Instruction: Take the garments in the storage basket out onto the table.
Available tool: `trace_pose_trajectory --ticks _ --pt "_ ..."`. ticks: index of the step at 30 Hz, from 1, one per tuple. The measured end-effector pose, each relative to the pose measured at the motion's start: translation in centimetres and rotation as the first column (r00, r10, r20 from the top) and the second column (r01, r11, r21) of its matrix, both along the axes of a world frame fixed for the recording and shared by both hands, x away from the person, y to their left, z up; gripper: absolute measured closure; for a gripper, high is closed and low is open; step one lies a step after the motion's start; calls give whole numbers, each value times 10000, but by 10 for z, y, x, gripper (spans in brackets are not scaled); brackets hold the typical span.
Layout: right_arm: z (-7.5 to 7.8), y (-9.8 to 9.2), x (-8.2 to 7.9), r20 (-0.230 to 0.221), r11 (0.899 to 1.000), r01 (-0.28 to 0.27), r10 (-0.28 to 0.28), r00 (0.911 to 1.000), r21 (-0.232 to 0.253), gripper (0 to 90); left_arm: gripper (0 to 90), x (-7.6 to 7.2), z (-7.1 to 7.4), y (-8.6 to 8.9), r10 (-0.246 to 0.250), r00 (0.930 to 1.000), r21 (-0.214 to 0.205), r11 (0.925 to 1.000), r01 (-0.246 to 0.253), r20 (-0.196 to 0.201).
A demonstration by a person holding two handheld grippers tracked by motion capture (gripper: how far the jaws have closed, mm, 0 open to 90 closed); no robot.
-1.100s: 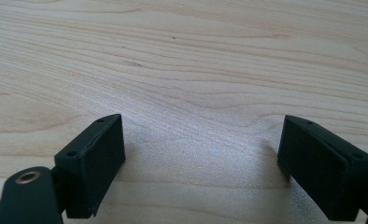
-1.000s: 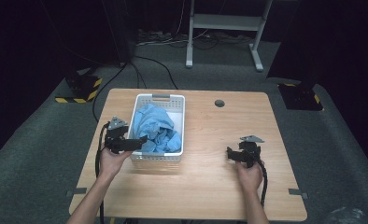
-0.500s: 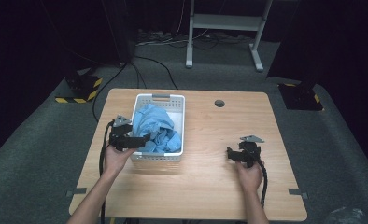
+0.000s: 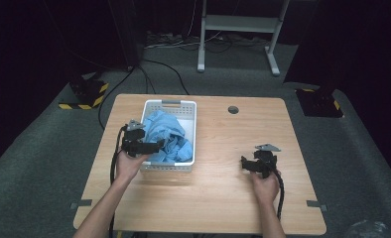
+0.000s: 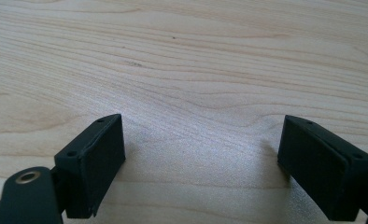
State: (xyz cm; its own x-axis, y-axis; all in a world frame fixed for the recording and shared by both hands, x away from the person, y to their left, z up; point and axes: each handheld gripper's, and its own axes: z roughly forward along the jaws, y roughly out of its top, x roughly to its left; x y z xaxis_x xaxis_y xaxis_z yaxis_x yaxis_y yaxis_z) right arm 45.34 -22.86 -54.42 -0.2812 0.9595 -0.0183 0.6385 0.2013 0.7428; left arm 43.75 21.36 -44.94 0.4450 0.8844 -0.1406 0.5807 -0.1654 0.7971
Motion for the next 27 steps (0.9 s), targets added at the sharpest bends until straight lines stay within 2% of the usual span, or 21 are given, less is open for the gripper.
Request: trace_pose_trajectory --ticks 7,17,21,23,25,27 --pt "0 0 0 -1 10000 0 0 10000 0 145 120 7 -5 -5 53 9995 138 9999 -49 -305" --pt "0 0 0 0 10000 -3 3 10000 -1 145 238 14 -11 -7 123 9986 83 9999 -119 -506" --pt "0 0 0 0 10000 -2 2 10000 -4 145 259 14 -11 -8 194 9987 274 9995 -181 -461" --pt "0 0 0 -1 10000 0 0 10000 0 145 256 17 -14 -10 279 9973 380 9990 -254 -680" --pt "0 0 0 -1 10000 0 0 10000 -2 145 254 17 -14 -10 295 9970 417 9988 -266 -722" --pt "0 0 0 0 10000 -1 1 10000 -4 145 304 18 -15 -10 203 9972 416 9990 -173 -723"
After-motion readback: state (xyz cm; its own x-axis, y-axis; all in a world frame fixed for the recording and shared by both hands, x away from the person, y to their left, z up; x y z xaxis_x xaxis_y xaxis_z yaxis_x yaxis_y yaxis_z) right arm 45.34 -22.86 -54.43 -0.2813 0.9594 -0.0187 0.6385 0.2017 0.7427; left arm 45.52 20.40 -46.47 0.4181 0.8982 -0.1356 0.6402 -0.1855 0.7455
